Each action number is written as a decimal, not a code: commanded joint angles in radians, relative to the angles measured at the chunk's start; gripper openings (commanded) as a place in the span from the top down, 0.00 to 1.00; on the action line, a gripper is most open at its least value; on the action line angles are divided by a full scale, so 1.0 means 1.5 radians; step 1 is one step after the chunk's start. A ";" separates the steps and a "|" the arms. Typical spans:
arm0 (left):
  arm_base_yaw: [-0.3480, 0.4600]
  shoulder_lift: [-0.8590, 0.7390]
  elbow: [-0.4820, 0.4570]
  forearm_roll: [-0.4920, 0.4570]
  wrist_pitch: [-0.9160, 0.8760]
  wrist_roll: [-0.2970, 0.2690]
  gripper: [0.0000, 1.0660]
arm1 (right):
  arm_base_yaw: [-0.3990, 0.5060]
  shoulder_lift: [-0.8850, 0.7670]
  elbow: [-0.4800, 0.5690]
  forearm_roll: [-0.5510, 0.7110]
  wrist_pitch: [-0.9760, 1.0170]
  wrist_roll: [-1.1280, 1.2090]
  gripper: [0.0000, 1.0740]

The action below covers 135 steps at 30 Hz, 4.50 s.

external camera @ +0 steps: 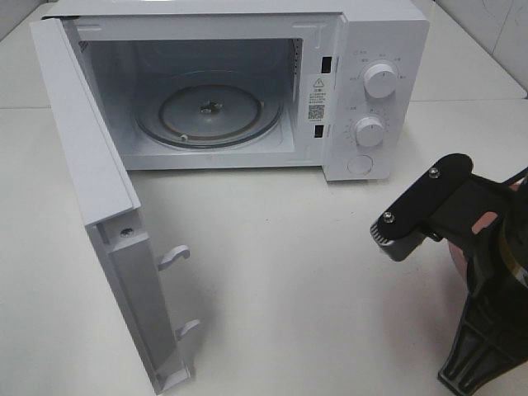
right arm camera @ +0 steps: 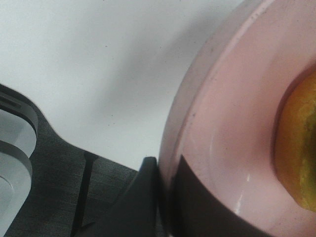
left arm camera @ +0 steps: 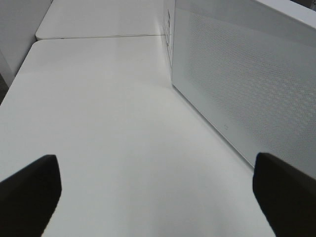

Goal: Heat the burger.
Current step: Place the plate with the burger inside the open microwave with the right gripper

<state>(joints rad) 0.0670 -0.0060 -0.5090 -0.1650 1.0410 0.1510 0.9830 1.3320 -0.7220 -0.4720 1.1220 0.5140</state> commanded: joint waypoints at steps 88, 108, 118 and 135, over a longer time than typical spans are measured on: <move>-0.001 -0.011 0.001 -0.004 -0.003 -0.001 0.08 | 0.049 -0.003 0.000 -0.187 -0.425 -0.689 0.99; -0.001 -0.011 0.001 -0.004 -0.003 -0.001 0.08 | -0.114 -0.003 0.000 0.077 -0.534 -1.065 1.00; -0.001 -0.011 0.001 -0.004 -0.003 -0.001 0.08 | -0.165 -0.003 0.000 0.183 -0.535 -1.221 1.00; -0.001 -0.011 0.001 -0.004 -0.003 -0.001 0.08 | -0.190 0.013 0.000 0.283 -0.559 -1.331 1.00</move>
<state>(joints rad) 0.0670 -0.0060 -0.5090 -0.1650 1.0410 0.1510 0.7010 1.3550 -0.7140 -0.0520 0.3620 -1.4660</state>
